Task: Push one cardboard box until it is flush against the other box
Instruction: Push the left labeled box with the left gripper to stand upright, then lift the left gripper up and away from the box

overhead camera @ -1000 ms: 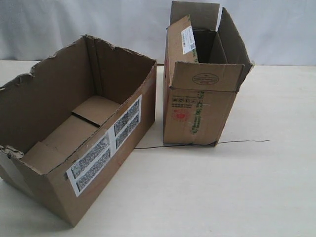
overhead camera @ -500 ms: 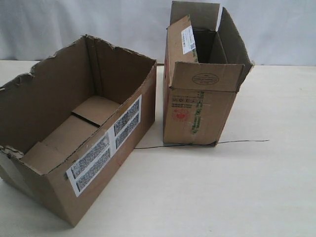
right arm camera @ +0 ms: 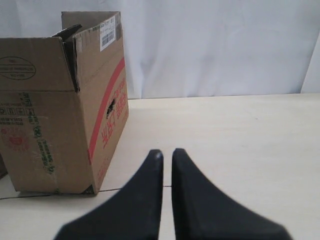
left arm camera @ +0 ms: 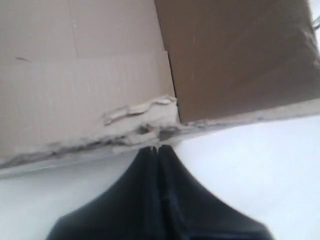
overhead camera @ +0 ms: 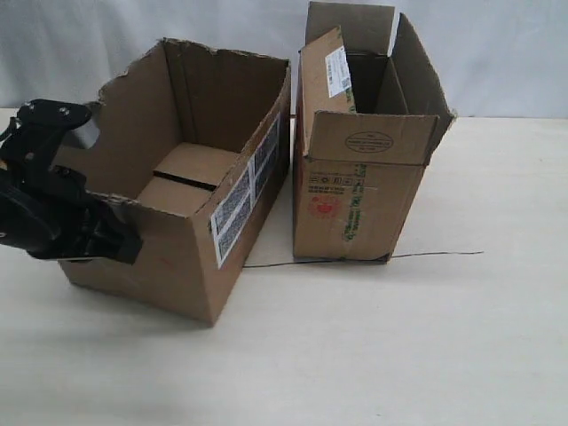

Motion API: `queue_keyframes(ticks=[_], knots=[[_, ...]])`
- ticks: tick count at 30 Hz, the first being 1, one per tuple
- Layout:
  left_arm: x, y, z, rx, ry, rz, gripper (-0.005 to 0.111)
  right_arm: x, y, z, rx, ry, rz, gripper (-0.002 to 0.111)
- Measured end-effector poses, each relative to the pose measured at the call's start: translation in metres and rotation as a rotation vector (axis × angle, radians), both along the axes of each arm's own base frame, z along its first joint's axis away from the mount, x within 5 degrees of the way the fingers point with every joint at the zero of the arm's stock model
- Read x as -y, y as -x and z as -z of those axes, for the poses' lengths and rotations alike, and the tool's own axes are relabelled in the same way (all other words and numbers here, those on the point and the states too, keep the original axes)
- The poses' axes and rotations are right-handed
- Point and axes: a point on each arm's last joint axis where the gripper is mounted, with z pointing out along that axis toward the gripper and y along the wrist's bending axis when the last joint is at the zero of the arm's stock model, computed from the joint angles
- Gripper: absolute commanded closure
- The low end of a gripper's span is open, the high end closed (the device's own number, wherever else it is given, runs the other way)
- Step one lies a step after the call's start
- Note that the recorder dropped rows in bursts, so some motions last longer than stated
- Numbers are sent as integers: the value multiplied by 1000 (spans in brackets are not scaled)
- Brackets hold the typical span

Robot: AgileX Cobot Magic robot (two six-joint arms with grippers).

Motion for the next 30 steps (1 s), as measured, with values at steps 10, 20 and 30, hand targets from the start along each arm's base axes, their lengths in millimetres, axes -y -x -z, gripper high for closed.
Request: queue_keyframes(ticks=[10,20,30], knots=[[55,-40,14,78,62,34,107,0,0,0,0,0,0,103],[69,-63,16,78,110,-9,107,0,0,0,0,0,0,103],[66,-32,-61,52,183,221,107,0,0,0,0,0,0,103]])
